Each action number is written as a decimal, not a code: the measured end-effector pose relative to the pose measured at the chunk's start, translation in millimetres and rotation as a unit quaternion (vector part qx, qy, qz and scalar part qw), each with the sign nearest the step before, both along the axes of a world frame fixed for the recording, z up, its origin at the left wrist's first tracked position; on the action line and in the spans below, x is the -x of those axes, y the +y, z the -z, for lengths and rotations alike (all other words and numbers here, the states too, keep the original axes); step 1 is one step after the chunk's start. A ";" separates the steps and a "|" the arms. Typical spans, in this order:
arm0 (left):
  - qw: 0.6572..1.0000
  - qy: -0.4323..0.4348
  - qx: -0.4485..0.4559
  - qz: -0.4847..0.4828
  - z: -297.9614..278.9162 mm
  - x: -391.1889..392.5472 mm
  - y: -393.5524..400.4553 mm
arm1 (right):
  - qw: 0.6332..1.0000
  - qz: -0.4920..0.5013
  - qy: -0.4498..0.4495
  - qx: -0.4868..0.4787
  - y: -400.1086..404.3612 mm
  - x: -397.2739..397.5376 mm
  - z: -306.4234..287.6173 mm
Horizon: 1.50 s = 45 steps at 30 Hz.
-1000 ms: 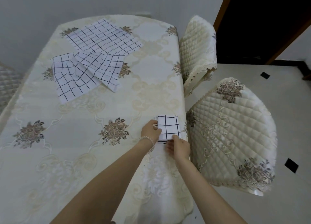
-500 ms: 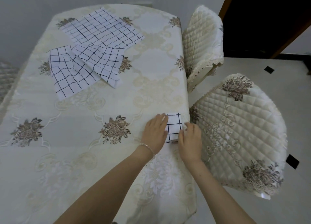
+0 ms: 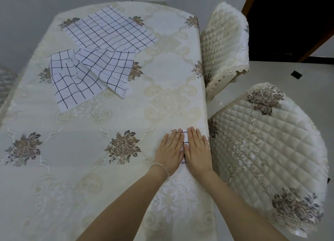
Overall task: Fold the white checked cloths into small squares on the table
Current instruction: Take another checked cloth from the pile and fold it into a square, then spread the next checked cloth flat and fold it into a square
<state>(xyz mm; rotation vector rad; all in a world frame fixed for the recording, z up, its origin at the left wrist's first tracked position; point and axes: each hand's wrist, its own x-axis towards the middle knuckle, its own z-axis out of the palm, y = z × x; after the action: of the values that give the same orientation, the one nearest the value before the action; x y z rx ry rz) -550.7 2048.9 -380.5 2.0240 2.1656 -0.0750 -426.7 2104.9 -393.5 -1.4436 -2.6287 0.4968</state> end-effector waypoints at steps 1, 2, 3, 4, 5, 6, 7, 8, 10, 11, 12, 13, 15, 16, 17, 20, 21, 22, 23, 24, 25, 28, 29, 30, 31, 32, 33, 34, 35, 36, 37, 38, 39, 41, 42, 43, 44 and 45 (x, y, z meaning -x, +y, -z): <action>1.000 -0.004 -0.004 -0.003 2.6 0.1 -0.7 | 1.000 0.001 -0.002 -0.007 -0.3 -0.4 1.8; 1.000 -0.005 -0.007 -0.005 4.5 0.0 -1.3 | 1.000 0.003 -0.003 -0.010 -0.2 -0.8 3.4; 1.000 -0.004 -0.007 -0.006 5.8 0.2 -1.7 | 1.000 0.005 -0.003 -0.011 -0.3 -0.9 4.3; 1.000 -0.002 -0.004 -0.006 6.4 0.7 -1.8 | 1.000 0.008 -0.005 -0.013 -0.8 -0.3 4.4; 1.000 0.002 -0.002 -0.007 6.8 1.0 -1.4 | 1.000 0.009 -0.006 -0.013 -0.7 0.8 4.1; 1.000 0.006 -0.001 -0.006 6.9 1.0 -0.8 | 1.000 0.009 -0.007 -0.010 -0.4 1.4 4.1; 1.000 0.009 0.001 -0.003 7.2 0.7 -0.3 | 1.000 0.009 -0.007 -0.007 -0.1 1.7 4.2; 1.000 0.010 0.006 0.000 7.2 0.3 0.0 | 1.000 0.007 -0.009 -0.002 0.4 1.7 4.1; 1.000 0.019 0.003 0.002 8.5 -0.7 0.3 | 1.000 0.004 -0.013 0.007 0.5 1.1 4.2; 1.000 0.019 0.003 -0.002 8.7 -1.3 1.2 | 1.000 0.002 -0.014 0.015 1.2 0.6 5.2; 1.000 0.023 0.006 -0.008 6.1 -2.1 1.9 | 1.000 0.000 -0.016 0.025 1.8 -0.4 5.9; 0.999 0.037 0.008 -0.009 1.6 -2.3 2.1 | 0.999 -0.003 -0.020 0.033 2.4 -0.9 4.6; 0.997 0.077 0.031 0.010 -6.8 -4.0 3.5 | 0.998 -0.018 -0.025 0.053 5.8 -1.5 -1.9; 0.996 0.076 0.046 0.017 -11.4 -4.3 5.4 | 0.997 -0.028 -0.026 0.067 8.7 -1.5 -6.2; 0.996 0.065 0.054 0.017 -17.7 -3.7 7.0 | 0.996 -0.035 -0.027 0.084 11.6 -1.5 -11.3; 0.999 0.029 -0.017 0.008 -32.5 5.6 8.6 | 0.995 -0.032 -0.019 0.087 19.5 -0.1 -30.1; 0.999 0.005 -0.037 -0.004 -37.2 10.3 6.7 | 0.997 -0.030 -0.010 0.065 20.9 2.3 -36.6; 0.998 -0.023 -0.047 -0.022 -43.5 16.6 3.0 | 0.999 -0.032 -0.001 0.042 21.7 7.1 -42.7; 0.997 -0.047 -0.053 -0.044 -50.0 23.4 -1.8 | 0.999 -0.040 0.010 0.030 21.1 14.2 -48.3; 0.993 -0.067 -0.068 -0.066 -57.8 31.3 -7.6 | 0.998 -0.053 0.024 0.028 19.5 24.1 -53.9; 0.989 -0.084 -0.085 -0.088 -63.0 40.6 -13.7 | 0.996 -0.067 0.045 0.032 17.0 36.3 -58.6; 0.975 -0.113 -0.112 -0.157 -71.5 79.1 -32.1 | 0.986 -0.106 0.113 0.054 6.6 80.0 -69.8; 0.967 -0.130 -0.123 -0.179 -72.1 94.1 -38.0 | 0.982 -0.118 0.130 0.066 3.3 96.5 -71.0; 0.959 -0.144 -0.137 -0.203 -72.6 109.3 -44.0 | 0.978 -0.128 0.143 0.079 0.2 113.6 -71.7; 0.950 -0.155 -0.151 -0.226 -74.4 124.6 -49.3 | 0.975 -0.136 0.154 0.091 -2.4 131.1 -72.0; 0.942 -0.162 -0.163 -0.245 -76.0 140.0 -54.6 | 0.972 -0.141 0.160 0.100 -4.1 149.0 -71.7; 0.935 -0.166 -0.174 -0.260 -76.2 154.4 -59.8 | 0.970 -0.147 0.163 0.106 -5.4 166.0 -71.0; 0.930 -0.168 -0.181 -0.273 -75.6 168.8 -65.2 | 0.968 -0.153 0.163 0.110 -6.3 183.0 -70.2; 0.925 -0.170 -0.185 -0.287 -73.8 183.3 -70.0 | 0.967 -0.157 0.164 0.113 -6.7 199.4 -68.8; 0.920 -0.173 -0.187 -0.298 -71.7 197.1 -74.4 | 0.967 -0.159 0.166 0.114 -6.8 215.3 -67.5; 0.916 -0.175 -0.187 -0.310 -68.6 210.8 -77.6 | 0.966 -0.159 0.167 0.113 -6.5 230.3 -65.8; 0.912 -0.177 -0.185 -0.319 -65.4 223.7 -79.9 | 0.966 -0.159 0.168 0.112 -5.2 244.3 -64.4; 0.909 -0.180 -0.182 -0.329 -61.9 235.8 -81.1 | 0.968 -0.157 0.164 0.110 -2.8 257.4 -61.7; 0.905 -0.186 -0.178 -0.340 -56.1 255.2 -81.8 | 0.974 -0.153 0.139 0.094 5.7 280.2 -54.5; 0.903 -0.187 -0.180 -0.342 -53.5 262.7 -81.7 | 0.978 -0.151 0.119 0.085 11.5 290.1 -50.6; 0.902 -0.189 -0.183 -0.344 -50.8 269.2 -81.8 | 0.982 -0.147 0.094 0.078 17.3 299.3 -46.9; 0.901 -0.190 -0.185 -0.344 -48.2 274.1 -82.1 | 0.985 -0.143 0.063 0.070 23.3 307.8 -43.5; 0.900 -0.191 -0.186 -0.344 -45.5 277.3 -82.4 | 0.988 -0.140 0.024 0.060 29.1 315.1 -40.2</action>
<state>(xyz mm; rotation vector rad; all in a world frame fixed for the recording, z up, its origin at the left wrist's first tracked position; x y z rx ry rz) -828.1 1966.5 -335.0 1.1310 2.5919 0.8063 -741.8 2134.0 -353.3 -1.0760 -2.8199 0.7197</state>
